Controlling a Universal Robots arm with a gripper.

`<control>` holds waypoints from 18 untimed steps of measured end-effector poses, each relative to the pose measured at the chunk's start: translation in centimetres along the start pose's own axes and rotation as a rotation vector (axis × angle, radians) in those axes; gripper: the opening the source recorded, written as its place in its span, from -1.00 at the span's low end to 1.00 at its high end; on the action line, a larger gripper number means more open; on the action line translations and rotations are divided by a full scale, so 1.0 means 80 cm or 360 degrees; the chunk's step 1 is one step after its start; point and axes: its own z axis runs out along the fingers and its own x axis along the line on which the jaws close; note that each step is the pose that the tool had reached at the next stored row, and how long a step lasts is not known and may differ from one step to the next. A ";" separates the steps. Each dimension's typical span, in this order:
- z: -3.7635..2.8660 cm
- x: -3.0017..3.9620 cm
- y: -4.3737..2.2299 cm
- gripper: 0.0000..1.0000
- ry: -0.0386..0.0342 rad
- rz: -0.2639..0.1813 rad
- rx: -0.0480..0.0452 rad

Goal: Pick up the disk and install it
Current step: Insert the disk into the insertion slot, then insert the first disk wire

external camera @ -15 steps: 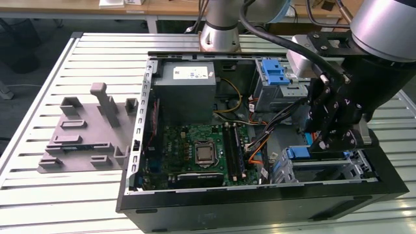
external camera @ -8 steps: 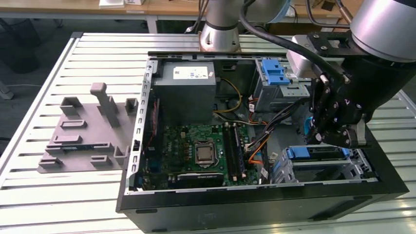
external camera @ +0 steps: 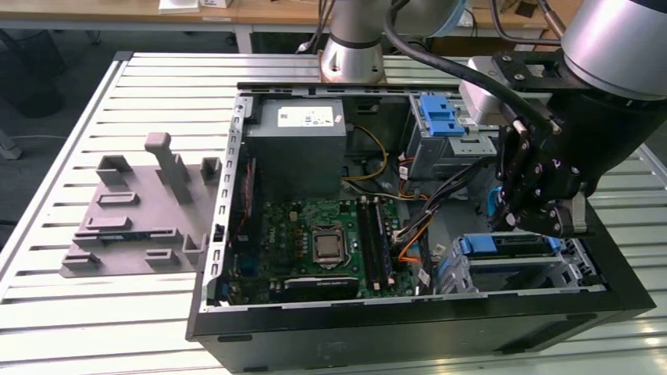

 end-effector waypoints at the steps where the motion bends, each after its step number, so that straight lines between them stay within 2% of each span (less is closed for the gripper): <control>1: 0.0000 0.0000 0.0000 -0.79 0.0000 0.0000 0.0000; 12: 0.0004 -0.0001 -0.0017 -0.79 0.0000 0.0000 0.0000; 18: 0.0009 -0.0017 -0.0239 -0.79 0.0000 0.0000 0.0000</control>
